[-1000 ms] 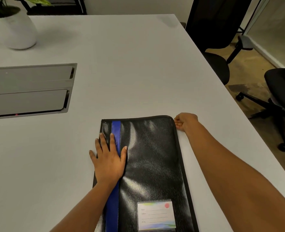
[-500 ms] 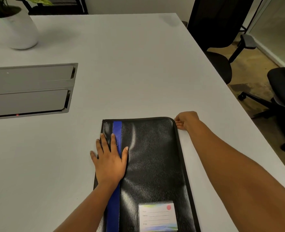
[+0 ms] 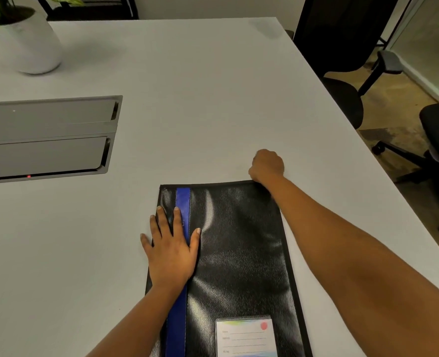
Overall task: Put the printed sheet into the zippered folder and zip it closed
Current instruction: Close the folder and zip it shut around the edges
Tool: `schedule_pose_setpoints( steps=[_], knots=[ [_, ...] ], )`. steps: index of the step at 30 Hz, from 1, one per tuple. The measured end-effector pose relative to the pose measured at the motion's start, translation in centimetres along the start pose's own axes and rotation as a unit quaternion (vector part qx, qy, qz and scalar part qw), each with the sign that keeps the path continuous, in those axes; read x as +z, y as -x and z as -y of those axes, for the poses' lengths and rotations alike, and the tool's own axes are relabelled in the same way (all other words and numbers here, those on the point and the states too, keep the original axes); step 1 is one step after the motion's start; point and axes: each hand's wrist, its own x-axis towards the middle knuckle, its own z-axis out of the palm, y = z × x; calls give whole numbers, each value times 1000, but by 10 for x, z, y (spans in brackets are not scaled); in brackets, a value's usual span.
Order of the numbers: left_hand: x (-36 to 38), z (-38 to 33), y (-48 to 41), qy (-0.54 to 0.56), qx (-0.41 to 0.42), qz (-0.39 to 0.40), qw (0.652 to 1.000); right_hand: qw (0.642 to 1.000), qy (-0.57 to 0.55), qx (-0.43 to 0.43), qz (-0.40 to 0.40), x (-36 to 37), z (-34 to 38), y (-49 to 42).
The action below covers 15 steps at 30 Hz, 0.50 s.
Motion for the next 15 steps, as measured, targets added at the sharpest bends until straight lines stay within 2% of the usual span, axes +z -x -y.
schedule_pose_setpoints(
  steps=[4,7,11,15],
  knots=[
    [-4,-2,1,-2,1,-8,1000,997,41,-66,5,18,20,10],
    [-7,-4,2,-1,-1,-11,1000,996,39,-84,-7,26,23,13],
    [-6,-3,3,15,-9,-9,1000,998,29,-45,-19,29,16,15],
    [-8,-2,0,20,-3,-17,1000,999,-10,35,25,22,13,15]
  ],
)
